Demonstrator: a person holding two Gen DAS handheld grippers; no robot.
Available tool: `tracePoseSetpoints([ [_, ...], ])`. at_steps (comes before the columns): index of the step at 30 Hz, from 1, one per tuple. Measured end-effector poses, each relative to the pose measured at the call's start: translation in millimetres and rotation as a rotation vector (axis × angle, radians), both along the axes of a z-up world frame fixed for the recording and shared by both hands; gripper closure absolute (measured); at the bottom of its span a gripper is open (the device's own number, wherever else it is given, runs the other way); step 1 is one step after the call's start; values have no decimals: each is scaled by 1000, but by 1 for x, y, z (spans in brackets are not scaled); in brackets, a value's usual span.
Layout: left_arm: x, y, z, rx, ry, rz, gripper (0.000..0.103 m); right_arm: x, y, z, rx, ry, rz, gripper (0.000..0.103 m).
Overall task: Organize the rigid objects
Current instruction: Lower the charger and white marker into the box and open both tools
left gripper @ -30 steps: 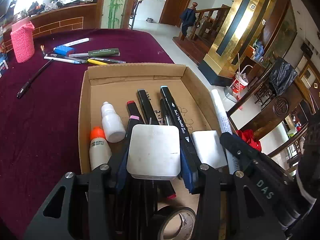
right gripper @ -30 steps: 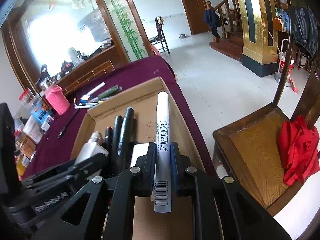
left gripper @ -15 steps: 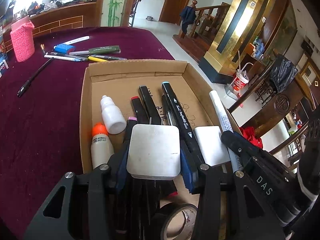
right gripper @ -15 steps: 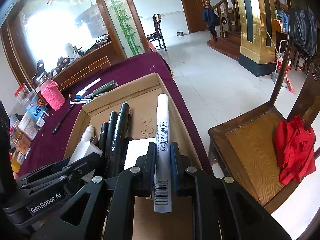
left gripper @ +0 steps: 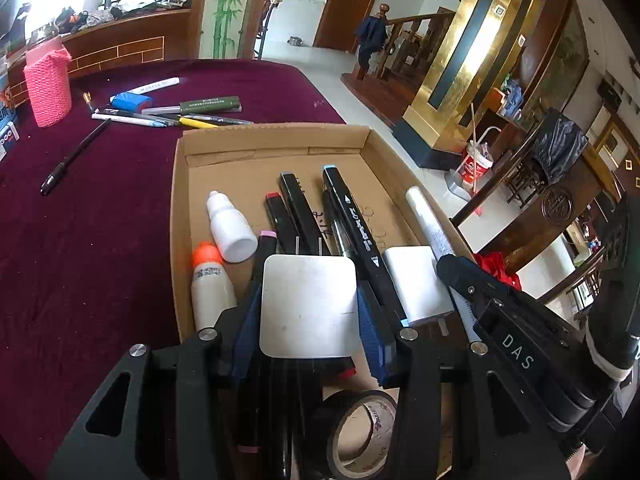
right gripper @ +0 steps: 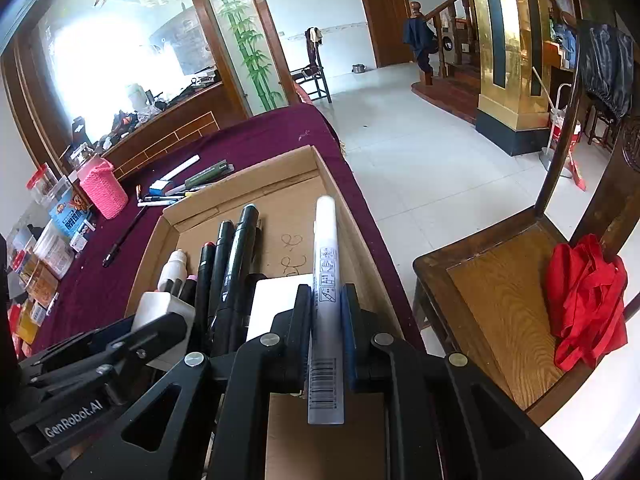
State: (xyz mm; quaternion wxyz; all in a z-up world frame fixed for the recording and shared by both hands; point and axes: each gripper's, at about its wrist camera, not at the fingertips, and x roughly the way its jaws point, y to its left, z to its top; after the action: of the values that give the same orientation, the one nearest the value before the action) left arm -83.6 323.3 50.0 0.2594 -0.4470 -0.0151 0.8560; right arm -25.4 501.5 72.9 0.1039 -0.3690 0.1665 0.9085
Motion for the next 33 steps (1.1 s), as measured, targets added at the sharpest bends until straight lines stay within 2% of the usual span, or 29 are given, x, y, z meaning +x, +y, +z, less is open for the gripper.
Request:
tracePoseSetpoints([
  [13,4,2,4,3,21,-23,58,5,3,7,-11,42,-16,90],
  [15,7,2,9,3,49,-23,57,5,2,8,-14,46,-16,90],
  [17,10,2,14,-4,80,-20,48,5,2,9,-14,50,-15,90],
  [24,27,-10,34,-19,204,-5,48,6,0,12,-16,67,-13,89],
  [25,28,-11,36,-20,215,-1,48,6,0,12,-15,69,-12,85],
  [26,31,-15,38,-20,231,5,48,6,-1,12,-13,71,-13,76],
  [28,35,-20,42,-21,253,14,48,7,-1,13,-9,78,-17,68],
  [33,48,-31,47,-43,317,25,44,9,-8,18,21,112,4,68],
])
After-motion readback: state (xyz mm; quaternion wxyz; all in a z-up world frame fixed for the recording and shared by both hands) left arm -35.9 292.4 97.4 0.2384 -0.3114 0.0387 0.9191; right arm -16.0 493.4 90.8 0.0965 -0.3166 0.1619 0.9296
